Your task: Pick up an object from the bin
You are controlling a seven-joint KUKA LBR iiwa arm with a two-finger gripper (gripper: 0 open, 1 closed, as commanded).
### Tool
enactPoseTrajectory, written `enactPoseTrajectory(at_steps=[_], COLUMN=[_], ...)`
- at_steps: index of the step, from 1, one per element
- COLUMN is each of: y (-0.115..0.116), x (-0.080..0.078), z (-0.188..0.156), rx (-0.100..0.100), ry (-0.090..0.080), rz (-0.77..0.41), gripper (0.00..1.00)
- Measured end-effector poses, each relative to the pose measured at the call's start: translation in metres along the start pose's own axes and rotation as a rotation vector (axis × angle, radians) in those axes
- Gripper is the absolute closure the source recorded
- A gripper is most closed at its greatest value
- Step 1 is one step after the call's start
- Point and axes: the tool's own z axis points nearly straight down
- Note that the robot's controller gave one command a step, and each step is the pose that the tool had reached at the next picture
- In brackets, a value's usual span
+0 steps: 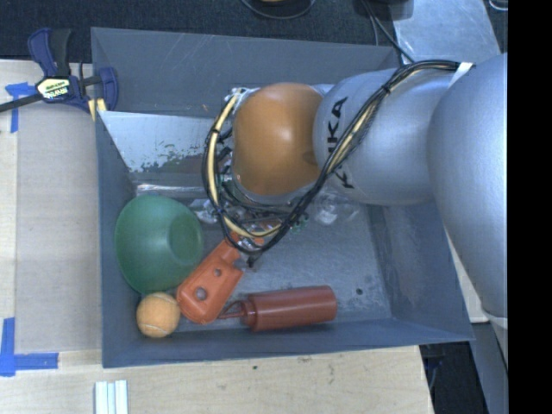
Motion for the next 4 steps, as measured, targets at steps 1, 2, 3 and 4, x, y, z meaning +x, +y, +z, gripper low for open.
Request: enactPoseTrajectory(at_steps=[1,2,3,4], y=[-0.002,0.0,0.0,0.0], x=[0.024,-0.006,-0.006,-0.006], z=[0.029,0.028,0.028,0.026], rx=[0.002,0.007,0.006,0.006], ry=[-0.01,-0.007,-0.007,-0.006], rz=[-0.015,-0.218,-0.217,-0.217], gripper=[0.0,1.0,1.0,1.0])
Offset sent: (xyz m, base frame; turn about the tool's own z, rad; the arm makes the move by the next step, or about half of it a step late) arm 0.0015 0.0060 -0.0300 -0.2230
